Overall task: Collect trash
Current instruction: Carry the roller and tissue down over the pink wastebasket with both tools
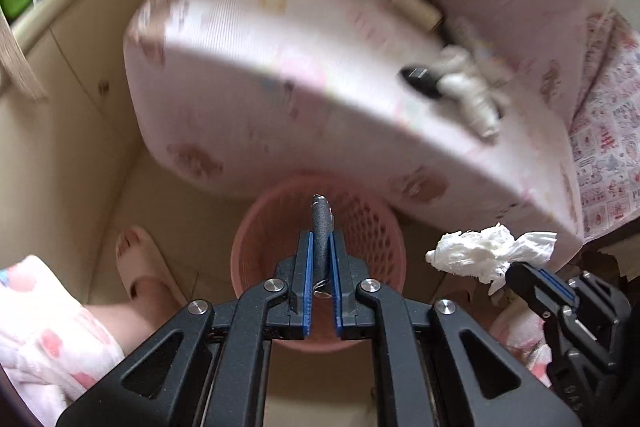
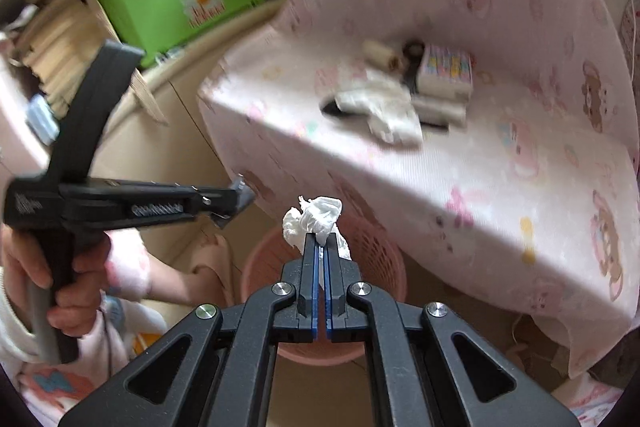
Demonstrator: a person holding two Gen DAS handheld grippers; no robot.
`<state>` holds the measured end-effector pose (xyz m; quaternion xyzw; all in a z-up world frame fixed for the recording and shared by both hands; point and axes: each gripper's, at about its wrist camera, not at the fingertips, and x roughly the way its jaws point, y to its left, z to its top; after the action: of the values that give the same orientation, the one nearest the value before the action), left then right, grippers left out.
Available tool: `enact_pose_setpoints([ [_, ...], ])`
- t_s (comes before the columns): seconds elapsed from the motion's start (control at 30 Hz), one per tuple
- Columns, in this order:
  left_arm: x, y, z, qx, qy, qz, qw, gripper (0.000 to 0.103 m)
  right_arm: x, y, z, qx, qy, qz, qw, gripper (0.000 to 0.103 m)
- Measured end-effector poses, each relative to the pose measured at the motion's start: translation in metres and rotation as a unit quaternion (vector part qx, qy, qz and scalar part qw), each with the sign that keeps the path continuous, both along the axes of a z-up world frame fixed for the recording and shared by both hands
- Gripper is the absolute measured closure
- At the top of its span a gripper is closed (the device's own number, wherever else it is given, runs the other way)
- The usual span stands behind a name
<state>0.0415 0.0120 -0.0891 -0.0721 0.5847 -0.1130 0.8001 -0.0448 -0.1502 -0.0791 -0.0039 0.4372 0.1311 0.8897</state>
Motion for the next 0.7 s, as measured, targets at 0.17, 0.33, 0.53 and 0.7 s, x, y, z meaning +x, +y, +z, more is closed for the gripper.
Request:
enact_pose_setpoints([
  [0.17, 0.007, -0.003, -0.024, 0.015, 0.031, 0.001, 0.9994, 0.096, 0.009, 0.005, -0.034, -0.015, 0.047, -0.003, 0.999, 0.100],
  [0.33, 0.014, -0.007, -0.063, 0.031, 0.092, 0.005, 0.9953, 0.096, 0.024, 0.019, -0.074, -0.046, 0.087, -0.003, 0.995, 0.100],
  [0.53, 0.015, -0.011, -0.088, 0.047, 0.127, -0.001, 0.9908, 0.095, 0.026, 0.036, -0.106, -0.094, 0.118, 0.024, 0.988, 0.100],
  [0.7, 0.016, -0.010, -0.092, 0.059, 0.142, -0.002, 0.9881, 0.094, 0.028, 0.032, -0.110, -0.101, 0.121, 0.016, 0.987, 0.100],
])
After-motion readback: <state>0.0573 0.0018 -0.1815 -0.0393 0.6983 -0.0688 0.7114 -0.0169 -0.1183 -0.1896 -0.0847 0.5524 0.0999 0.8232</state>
